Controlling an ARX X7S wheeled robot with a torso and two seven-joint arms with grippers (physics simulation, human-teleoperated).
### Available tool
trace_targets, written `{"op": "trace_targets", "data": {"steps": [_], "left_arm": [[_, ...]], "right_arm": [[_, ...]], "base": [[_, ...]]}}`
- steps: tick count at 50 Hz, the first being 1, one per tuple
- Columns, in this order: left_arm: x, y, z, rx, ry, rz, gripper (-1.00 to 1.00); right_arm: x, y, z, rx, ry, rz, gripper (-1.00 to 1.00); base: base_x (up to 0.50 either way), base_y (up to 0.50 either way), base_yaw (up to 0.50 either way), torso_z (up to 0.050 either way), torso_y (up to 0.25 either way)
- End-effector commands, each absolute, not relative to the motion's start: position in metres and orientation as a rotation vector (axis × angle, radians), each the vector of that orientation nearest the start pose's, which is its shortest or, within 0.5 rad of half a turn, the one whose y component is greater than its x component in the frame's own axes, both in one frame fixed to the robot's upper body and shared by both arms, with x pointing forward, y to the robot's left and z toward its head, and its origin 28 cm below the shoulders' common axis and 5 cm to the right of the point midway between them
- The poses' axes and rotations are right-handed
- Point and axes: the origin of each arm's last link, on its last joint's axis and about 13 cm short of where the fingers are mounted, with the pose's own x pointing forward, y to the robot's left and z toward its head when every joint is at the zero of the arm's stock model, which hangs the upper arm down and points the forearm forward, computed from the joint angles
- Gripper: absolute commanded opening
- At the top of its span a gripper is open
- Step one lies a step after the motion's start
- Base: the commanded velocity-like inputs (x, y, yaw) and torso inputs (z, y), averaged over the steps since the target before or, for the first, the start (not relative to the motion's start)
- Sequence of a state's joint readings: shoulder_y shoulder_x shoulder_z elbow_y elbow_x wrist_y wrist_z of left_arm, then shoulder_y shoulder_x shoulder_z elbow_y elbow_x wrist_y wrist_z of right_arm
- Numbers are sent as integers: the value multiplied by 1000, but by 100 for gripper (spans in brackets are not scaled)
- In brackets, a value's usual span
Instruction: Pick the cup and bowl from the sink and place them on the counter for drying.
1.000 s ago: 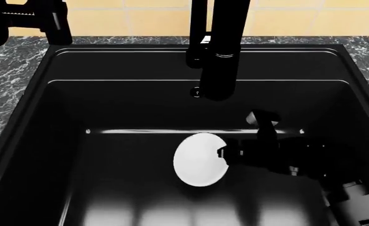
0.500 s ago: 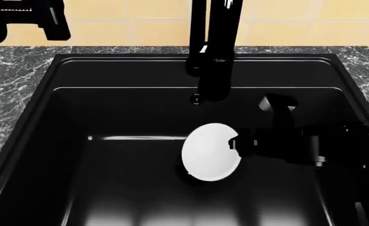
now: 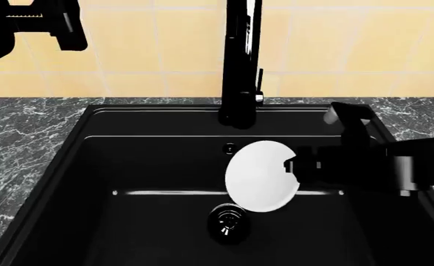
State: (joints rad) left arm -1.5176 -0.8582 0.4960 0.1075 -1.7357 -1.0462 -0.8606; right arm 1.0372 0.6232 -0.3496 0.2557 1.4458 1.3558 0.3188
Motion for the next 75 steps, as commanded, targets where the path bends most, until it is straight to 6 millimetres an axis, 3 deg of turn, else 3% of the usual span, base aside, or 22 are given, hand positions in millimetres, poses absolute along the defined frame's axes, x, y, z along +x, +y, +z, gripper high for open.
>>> {"op": "trace_targets", "data": {"steps": [1,22,43,51,75], "left_arm": [[250,280,370,-14,32,-57,100],[255,278,368,-20,31,-73,100],[260,276,365,-16,27,-89,100],[262,275,362,-18,35,-89,100],[262,276,358,-28,41,-84,100]], "right_arm": [[298,-180,215,239,747,408,-100],[292,-193,231,283,678,335,-100],[227,-247,271,405,472,78,-100],[215,-257,268,477,441,-8,-100],[210,-279,310,527,299,-123,-100]], "base": [[0,0,0,0,244],[0,0,0,0,177],[0,0,0,0,0],[0,0,0,0,0],[0,0,0,0,0]]}}
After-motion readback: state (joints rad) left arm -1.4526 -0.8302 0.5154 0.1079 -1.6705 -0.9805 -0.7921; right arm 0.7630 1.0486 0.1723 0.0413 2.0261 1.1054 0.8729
